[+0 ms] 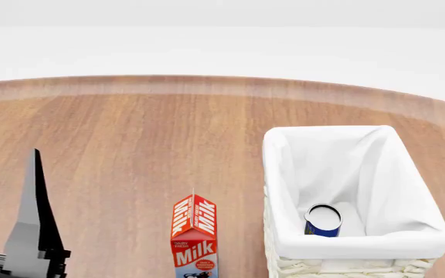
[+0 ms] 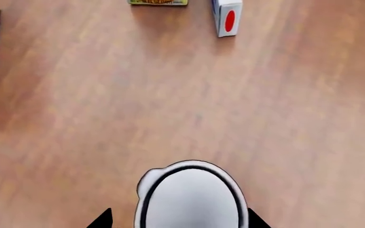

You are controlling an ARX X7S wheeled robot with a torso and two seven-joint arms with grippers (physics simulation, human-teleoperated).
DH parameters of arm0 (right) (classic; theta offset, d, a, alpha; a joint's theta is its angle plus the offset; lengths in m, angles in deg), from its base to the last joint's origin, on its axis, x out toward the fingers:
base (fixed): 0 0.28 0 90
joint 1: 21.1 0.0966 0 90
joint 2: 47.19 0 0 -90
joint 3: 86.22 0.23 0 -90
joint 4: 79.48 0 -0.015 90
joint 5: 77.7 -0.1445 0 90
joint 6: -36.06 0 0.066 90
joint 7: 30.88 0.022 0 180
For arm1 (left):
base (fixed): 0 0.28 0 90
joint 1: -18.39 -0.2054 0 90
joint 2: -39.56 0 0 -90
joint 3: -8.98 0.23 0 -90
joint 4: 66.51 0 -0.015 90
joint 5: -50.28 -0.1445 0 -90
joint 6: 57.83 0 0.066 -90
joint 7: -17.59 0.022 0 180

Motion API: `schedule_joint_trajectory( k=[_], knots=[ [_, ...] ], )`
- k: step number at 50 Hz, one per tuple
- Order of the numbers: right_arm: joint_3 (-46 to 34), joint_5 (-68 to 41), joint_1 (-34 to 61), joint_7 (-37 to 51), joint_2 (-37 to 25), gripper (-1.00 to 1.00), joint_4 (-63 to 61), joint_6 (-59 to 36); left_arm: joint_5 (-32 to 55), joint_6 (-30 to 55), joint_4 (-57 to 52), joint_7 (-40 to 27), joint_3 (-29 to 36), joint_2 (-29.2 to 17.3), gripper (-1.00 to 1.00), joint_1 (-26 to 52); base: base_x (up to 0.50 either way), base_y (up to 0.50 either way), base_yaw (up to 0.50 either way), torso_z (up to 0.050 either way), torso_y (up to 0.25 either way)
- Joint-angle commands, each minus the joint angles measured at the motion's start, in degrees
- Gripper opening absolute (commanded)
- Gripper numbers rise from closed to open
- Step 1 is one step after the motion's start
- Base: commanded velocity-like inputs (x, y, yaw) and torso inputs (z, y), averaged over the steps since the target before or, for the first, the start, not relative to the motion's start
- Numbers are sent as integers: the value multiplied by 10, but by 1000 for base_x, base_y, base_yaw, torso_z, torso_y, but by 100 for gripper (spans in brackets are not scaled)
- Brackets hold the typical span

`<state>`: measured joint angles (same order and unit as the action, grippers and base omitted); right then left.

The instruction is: Pick up the alphabet soup and the tomato sauce, and put them in the basket.

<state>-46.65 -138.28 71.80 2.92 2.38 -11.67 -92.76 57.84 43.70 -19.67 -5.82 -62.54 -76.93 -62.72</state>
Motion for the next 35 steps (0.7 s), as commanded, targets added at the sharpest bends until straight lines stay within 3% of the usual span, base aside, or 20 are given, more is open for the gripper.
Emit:
schedule_joint_trajectory(
  k=[1,12,13,27,35],
  knots=[
    [-1,7,-5,-12,1,100,15,12,-2,-4,4,0,4,0,100,0,0,0,0,0,0],
    [0,14,-8,-14,0,100,16,22,-3,-6,7,-1,7,0,100,-1,0,0,0,0,0],
    [3,13,-9,-11,0,-100,15,26,-3,-4,6,-1,8,0,100,-1,0,0,0,0,0],
    [26,-4,15,34,-42,-100,-78,10,-1,-7,7,-2,8,-2,100,-1,0,0,0,0,0],
    [91,-94,65,87,-91,-100,-150,-3,2,-11,6,-2,5,-4,100,-2,0,0,0,0,0]
  ],
)
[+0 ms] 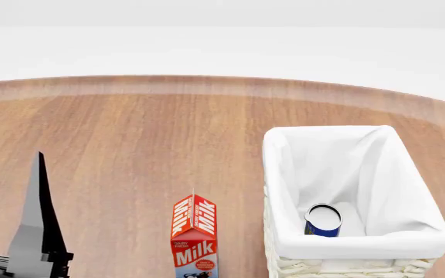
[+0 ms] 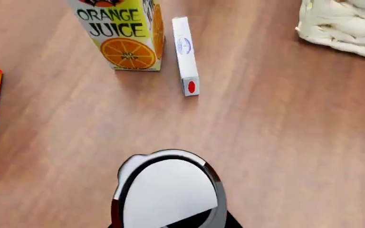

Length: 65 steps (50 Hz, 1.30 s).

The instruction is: Pick up the alphabet soup and the tomato sauce, and put them in the basket.

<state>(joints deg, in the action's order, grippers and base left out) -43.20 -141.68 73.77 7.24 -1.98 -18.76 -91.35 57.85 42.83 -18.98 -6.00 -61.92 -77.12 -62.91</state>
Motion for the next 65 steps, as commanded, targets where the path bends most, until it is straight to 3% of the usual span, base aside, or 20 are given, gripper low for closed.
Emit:
schedule_joint_trajectory(
  k=[1,22,43,56,65],
  knots=[
    [61,-67,52,48,-51,-100,-83,-19,2,-2,-1,-1,-1,-2,100,0,0,0,0,0,0],
    [139,-232,195,127,-100,-100,-157,-50,3,-3,-5,-5,-3,-6,100,-3,0,0,0,0,0],
    [180,-357,392,159,-94,-100,-96,-80,1,-6,-2,-6,0,-8,100,-4,0,0,0,0,0],
    [166,-322,478,138,-64,-100,15,-117,6,-12,0,-7,-3,-10,100,-5,0,0,0,0,0],
    [127,-208,537,79,-21,-100,146,-140,7,-4,-6,-8,-2,-10,100,-2,0,0,0,0,1]
  ],
)
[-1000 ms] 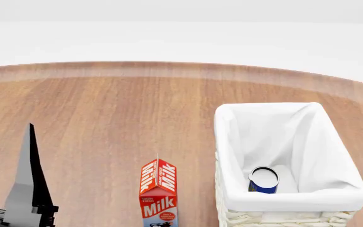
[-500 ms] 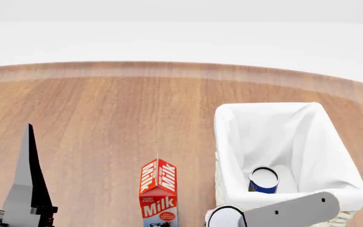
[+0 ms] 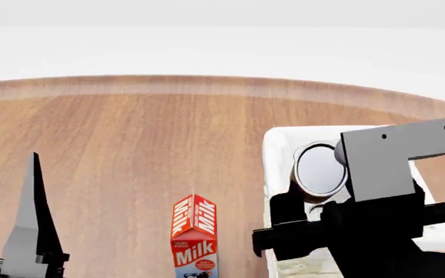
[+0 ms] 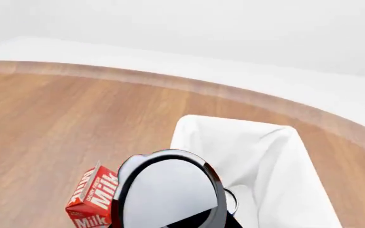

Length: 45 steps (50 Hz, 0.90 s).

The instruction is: Pick up the alphabet soup and the tomato sauce, and put them in the basket.

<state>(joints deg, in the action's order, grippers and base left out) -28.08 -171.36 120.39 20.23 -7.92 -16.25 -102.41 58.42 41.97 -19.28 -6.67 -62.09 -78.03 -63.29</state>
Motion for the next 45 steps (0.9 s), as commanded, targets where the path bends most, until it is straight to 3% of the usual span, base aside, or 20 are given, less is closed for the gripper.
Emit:
schedule_joint_trajectory(
  k=[1,21,32,45],
  knots=[
    [-27,93,74,-59,41,-100,129,-30,2,4,-4,-1,-1,-1,100,2,0,0,0,0,0],
    [-128,300,112,-211,123,-100,339,33,1,3,1,-2,5,0,100,5,0,0,0,0,0],
    [-146,341,115,-284,172,-100,452,87,-1,10,0,-2,12,2,100,13,0,0,0,0,0],
    [-145,370,121,-297,222,-100,580,130,-1,7,2,-2,13,1,100,12,0,0,0,0,1]
  ],
)
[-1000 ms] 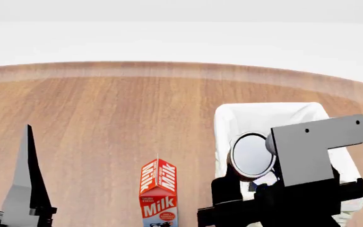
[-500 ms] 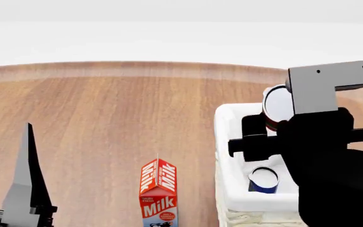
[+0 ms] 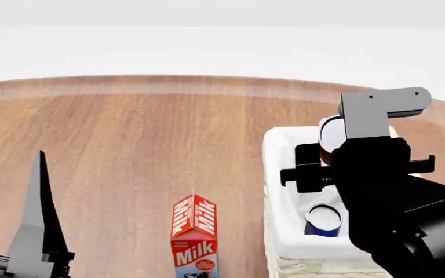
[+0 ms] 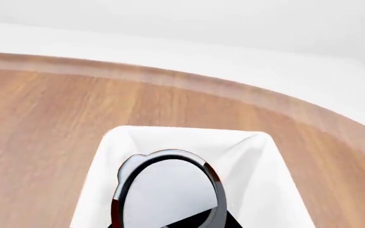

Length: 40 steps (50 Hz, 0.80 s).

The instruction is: Pick up the alphabet soup and the tomato sauce, and put them in the basket.

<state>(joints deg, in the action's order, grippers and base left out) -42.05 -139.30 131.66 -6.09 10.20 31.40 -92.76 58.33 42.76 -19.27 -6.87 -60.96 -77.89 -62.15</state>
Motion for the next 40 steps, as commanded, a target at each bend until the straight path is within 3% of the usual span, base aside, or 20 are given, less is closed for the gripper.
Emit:
schedule_joint_trajectory(
  k=[1,15,40],
  knots=[
    [-5,50,9,-34,43,-100,110,35,0,-1,2,0,2,-1,100,0,0,0,0,0,0],
    [4,54,6,-26,79,-100,205,49,2,-2,3,-1,2,-2,100,2,0,0,0,0,0],
    [4,53,-4,-28,87,-100,213,52,4,-9,5,-4,1,-5,100,-2,0,0,0,0,0]
  ],
)
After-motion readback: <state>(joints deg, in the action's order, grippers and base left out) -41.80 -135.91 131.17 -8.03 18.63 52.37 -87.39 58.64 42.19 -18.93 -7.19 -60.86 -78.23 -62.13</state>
